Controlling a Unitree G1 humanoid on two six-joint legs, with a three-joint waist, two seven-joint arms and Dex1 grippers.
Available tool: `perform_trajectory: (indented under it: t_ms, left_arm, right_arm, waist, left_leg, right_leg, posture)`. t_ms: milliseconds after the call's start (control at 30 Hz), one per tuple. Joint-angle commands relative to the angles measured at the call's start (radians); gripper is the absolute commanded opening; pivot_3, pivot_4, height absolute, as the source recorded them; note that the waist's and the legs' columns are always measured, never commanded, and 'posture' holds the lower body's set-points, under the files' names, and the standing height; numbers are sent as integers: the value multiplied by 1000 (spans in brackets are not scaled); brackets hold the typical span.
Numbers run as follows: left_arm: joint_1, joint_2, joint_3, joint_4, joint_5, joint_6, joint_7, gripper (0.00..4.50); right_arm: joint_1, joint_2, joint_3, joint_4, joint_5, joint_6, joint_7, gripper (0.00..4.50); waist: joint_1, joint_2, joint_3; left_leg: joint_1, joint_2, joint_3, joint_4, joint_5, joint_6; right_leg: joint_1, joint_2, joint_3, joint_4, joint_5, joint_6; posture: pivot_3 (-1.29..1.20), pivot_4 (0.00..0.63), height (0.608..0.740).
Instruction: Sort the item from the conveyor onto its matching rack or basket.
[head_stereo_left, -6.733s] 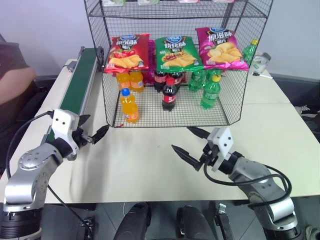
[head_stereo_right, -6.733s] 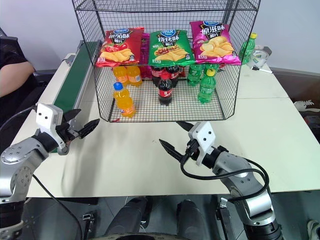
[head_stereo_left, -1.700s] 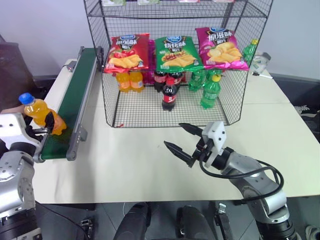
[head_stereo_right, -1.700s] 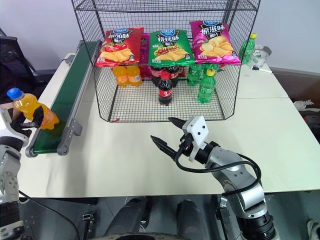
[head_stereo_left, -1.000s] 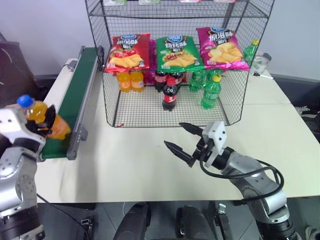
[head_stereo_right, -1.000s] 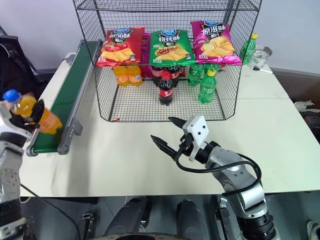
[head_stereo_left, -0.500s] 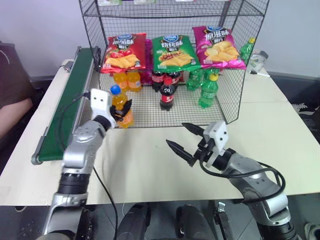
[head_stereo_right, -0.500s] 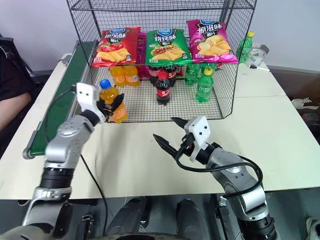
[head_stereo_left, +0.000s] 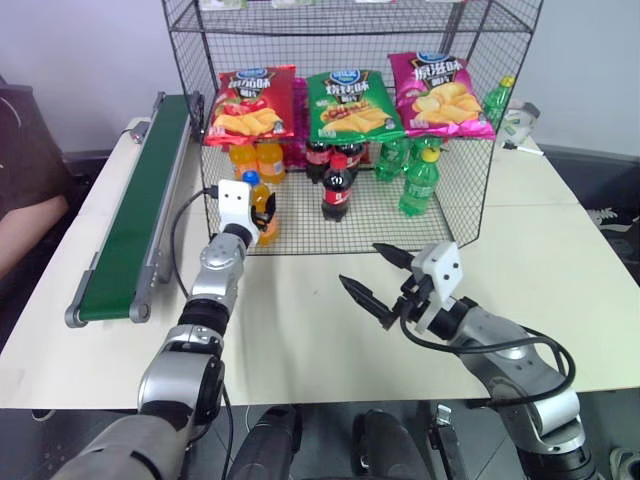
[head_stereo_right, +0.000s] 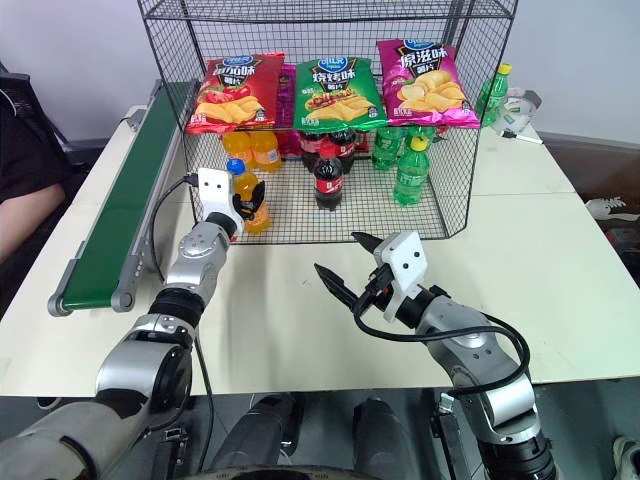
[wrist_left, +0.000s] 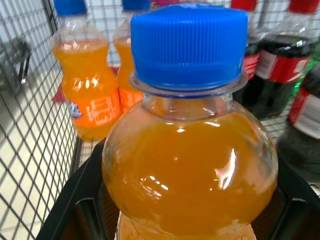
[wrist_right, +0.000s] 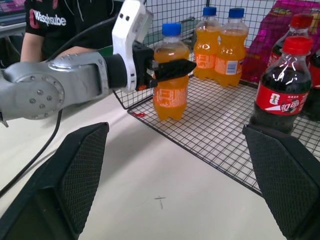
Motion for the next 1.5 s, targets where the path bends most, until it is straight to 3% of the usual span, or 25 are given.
perform_trajectory:
  t_ms: [33, 167, 233, 300, 567, 933, 1133, 1233, 1367, 1500]
  left_arm:
    - [-62, 4, 18, 58, 19, -105, 8, 2643]
    - [-74, 2, 25, 106, 13, -130, -19, 2643]
    - [-71, 3, 35, 105, 9, -133, -21, 3700]
    - [-63, 7, 38, 95, 17, -143, -20, 4436]
    - [22, 23, 56, -82, 0, -100, -54, 4436]
    - [278, 55, 54, -658, -47, 208, -66, 4436]
    - [439, 204, 99, -990, -205, 472, -224, 4436]
    - [460, 232, 113, -1041, -240, 533, -233, 4436]
    - [622, 450, 218, -1197, -372, 709, -416, 4436]
    - [676, 513, 258, -1236, -417, 775, -441, 4436]
  right_arm:
    - [-7, 0, -8, -44, 4, -22, 2, 4500]
    - [-10, -1, -10, -45, 2, -20, 2, 4500]
    - [-14, 0, -9, -45, 3, -15, 1, 4500]
    - [-15, 1, -8, -47, 4, -11, -1, 4500]
    - [-17, 7, 4, -62, 13, 7, -11, 4500]
    - [-9, 3, -7, -82, 32, 27, -5, 4500]
    - [0, -3, -9, -81, 38, 23, -1, 4500]
    - [1, -4, -10, -82, 39, 22, 0, 4500]
    - [11, -11, -13, -69, 45, 13, 18, 4500]
    - [14, -12, -15, -59, 46, 5, 32, 4500]
  waist:
    - [1, 0, 0]
    - [1, 0, 0]
    - [0, 0, 0]
    - [0, 0, 0]
    - [-3, 0, 0]
    - [-1, 0, 0]
    - [-6, 1, -1]
    - [-2, 1, -1]
    - [-16, 1, -1]
    - [-10, 2, -1]
  left_leg:
    - [0, 0, 0, 0, 0, 0]
    - [0, -1, 0, 1, 0, 0]
    - [0, -1, 0, 1, 0, 0]
    - [0, -1, 0, 1, 0, 0]
    - [0, -1, 0, 1, 0, 0]
    - [1, 0, 0, 1, 0, 0]
    - [1, 1, 0, 0, 0, 0]
    - [1, 1, 0, 0, 0, 0]
    - [1, 1, 0, 0, 0, 0]
    - [2, 1, -1, -1, 0, 0]
  right_leg:
    - [0, 0, 0, 0, 0, 0]
    - [1, 0, 0, 0, 0, 0]
    - [1, 0, 0, 0, 0, 0]
    - [1, 0, 0, 1, 0, 0]
    - [1, 0, 0, 1, 0, 0]
    - [1, 0, 1, 2, 0, 0]
    - [0, 0, 1, 2, 0, 0]
    - [0, 0, 1, 2, 0, -1]
    - [1, -1, 2, 0, 0, -1]
    - [-3, -1, 2, 0, -1, -2]
  posture:
    - [0, 150, 740]
    - [0, 150, 740]
    - [0, 150, 740]
    - [0, 150, 740]
    - [0, 150, 740]
    - [0, 150, 740]
    - [0, 150, 740]
    - [0, 150, 740]
    - [0, 150, 740]
    - [0, 150, 740]
